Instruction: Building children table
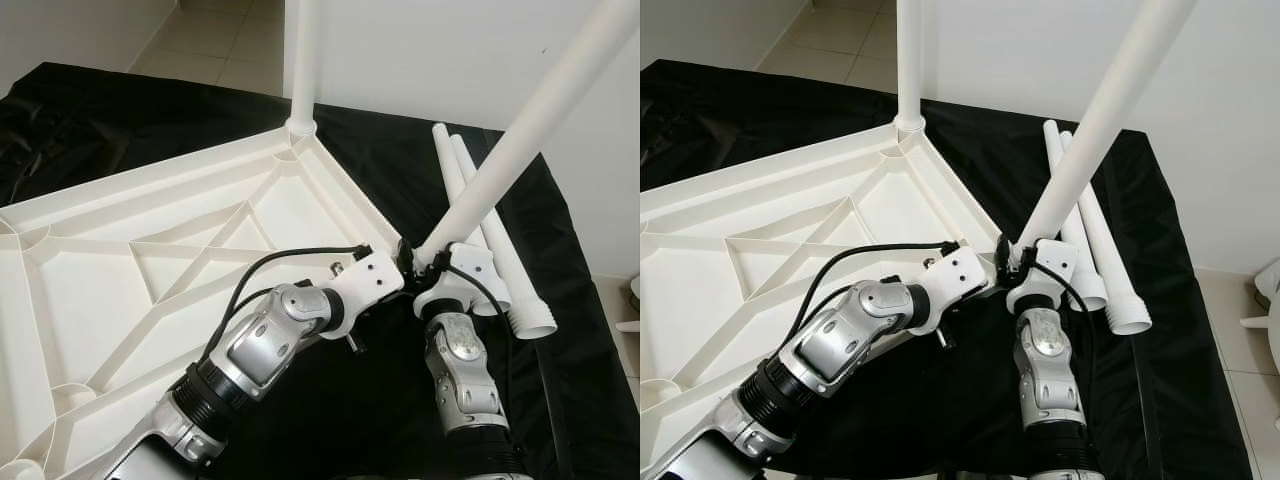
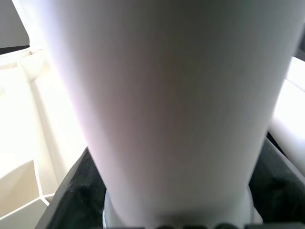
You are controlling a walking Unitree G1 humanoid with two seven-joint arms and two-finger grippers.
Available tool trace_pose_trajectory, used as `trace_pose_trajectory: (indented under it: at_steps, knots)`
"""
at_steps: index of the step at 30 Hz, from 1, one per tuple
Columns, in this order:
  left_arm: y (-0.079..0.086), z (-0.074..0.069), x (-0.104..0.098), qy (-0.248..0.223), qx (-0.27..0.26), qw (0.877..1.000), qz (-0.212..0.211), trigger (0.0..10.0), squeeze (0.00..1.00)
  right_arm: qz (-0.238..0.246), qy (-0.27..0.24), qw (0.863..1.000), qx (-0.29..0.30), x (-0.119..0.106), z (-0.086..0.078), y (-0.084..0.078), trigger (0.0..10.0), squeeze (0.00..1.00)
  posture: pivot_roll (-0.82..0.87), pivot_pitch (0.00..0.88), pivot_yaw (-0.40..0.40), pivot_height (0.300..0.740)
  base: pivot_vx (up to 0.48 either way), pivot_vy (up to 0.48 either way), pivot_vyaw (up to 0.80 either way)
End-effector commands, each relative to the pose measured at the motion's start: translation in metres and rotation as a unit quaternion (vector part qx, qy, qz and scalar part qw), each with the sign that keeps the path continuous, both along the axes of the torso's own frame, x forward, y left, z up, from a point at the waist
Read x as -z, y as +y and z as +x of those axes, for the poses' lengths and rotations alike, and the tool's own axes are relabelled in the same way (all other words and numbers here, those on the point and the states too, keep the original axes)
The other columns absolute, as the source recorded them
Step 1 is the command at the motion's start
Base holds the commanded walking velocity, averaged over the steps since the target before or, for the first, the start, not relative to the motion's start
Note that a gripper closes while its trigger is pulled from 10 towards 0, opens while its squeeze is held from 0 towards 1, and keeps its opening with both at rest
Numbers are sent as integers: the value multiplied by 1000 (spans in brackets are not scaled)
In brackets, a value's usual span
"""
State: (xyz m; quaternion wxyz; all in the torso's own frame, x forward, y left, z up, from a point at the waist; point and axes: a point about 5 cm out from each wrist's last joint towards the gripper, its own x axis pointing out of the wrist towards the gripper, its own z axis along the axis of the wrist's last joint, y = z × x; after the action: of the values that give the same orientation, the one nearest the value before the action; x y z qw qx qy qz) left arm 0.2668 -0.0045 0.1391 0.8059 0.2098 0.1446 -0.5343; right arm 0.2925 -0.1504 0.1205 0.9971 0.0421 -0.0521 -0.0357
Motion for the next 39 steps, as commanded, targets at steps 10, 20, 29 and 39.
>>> trace_pose_trajectory:
  at_steps: [10, 20, 29, 39]
  knots:
    - [1, -14, 36, 84, 19, 995, 44, 10000, 0, 6, 35, 999, 17, 10, -4, -1, 10000, 1000, 36, 99, -74, 740, 0, 0, 0]
    - [0, -15, 36, 85, 20, 995, 44, 10000, 0, 1, -2, 998, -64, 3, -5, -14, 10000, 1000, 37, 87, -76, 740, 0, 0, 0]
    - [2, -13, 35, 82, 19, 995, 46, 10000, 0, -27, 1, 979, -204, 12, -9, -29, 10000, 0, 32, 95, -62, 740, 0, 0, 0]
    - [2, -11, 34, 80, 18, 996, 46, 10000, 0, -68, 0, 963, -262, 6, 3, -58, 10000, 0, 33, 99, -53, 740, 0, 0, 0]
